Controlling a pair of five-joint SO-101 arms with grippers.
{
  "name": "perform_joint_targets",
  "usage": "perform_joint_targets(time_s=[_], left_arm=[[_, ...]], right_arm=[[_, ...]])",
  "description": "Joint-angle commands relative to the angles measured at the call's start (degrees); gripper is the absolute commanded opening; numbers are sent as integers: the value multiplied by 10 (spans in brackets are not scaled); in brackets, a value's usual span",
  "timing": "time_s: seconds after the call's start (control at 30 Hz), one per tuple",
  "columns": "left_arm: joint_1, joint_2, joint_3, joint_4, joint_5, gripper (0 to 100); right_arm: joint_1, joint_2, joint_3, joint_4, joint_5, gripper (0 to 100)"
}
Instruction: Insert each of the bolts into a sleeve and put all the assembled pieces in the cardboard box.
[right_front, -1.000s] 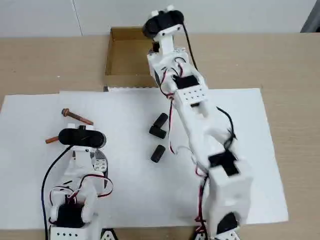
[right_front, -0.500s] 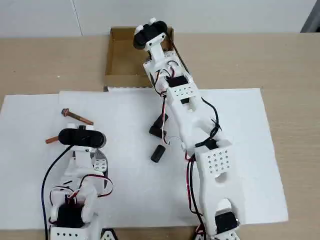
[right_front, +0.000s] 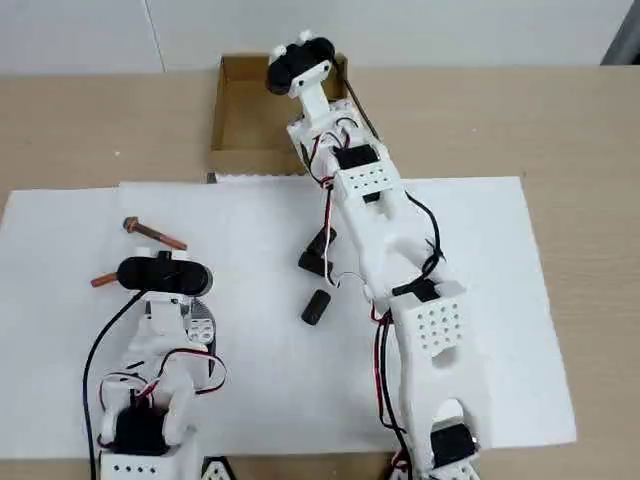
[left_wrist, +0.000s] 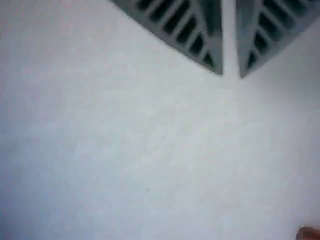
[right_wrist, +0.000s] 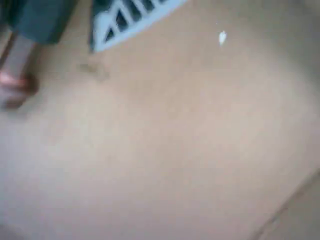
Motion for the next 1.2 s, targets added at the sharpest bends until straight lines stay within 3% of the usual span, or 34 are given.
perform_joint_targets(time_s=[0.0,0.13,0.6,0.9,1.17], left_arm=[[-3,-5,-3,-13,-3,5],[-3,-5,-3,-13,-2,5],[-3,-5,-3,-13,-2,6],[-3,-5,-3,-13,-2,6],[-3,-5,-3,-13,-2,6]], right_arm=[[3,-80,-30,65,4,68],[6,-122,-30,136,4,4],[-19,-270,-30,425,-53,3],[-65,-370,-30,626,-176,3],[-72,-449,-1,657,-243,3]])
